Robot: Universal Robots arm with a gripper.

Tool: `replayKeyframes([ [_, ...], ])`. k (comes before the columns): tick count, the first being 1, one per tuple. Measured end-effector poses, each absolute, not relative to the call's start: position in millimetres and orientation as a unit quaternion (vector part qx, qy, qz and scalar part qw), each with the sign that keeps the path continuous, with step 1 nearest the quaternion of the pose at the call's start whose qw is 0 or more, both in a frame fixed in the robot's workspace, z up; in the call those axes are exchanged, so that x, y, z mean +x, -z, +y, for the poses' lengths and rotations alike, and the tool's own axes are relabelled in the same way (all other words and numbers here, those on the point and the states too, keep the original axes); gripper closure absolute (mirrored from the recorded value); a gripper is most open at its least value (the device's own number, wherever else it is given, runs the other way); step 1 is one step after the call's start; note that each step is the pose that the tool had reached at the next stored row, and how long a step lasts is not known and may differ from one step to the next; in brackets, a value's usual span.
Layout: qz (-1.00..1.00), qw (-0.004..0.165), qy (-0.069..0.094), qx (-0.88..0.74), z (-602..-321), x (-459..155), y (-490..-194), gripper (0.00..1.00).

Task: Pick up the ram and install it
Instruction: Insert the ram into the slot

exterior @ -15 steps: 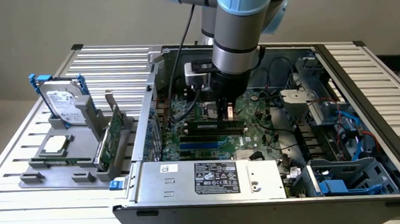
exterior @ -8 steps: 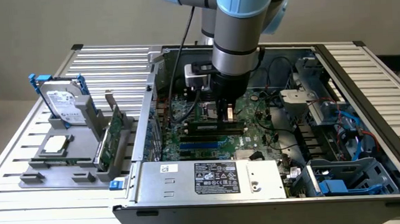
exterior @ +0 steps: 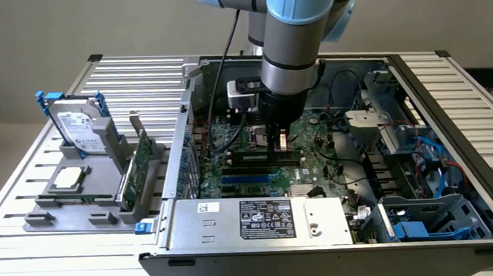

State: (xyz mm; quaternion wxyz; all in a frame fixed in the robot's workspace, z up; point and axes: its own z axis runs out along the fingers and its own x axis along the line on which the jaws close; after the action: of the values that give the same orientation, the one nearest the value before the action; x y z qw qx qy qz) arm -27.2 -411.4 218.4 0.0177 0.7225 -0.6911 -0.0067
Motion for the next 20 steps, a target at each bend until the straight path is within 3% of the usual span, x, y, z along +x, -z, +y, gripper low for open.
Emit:
replayKeyframes([
  [20,-0.691,0.016,0.007,0.723,-411.3,-27.2,-215.8,0.86],
])
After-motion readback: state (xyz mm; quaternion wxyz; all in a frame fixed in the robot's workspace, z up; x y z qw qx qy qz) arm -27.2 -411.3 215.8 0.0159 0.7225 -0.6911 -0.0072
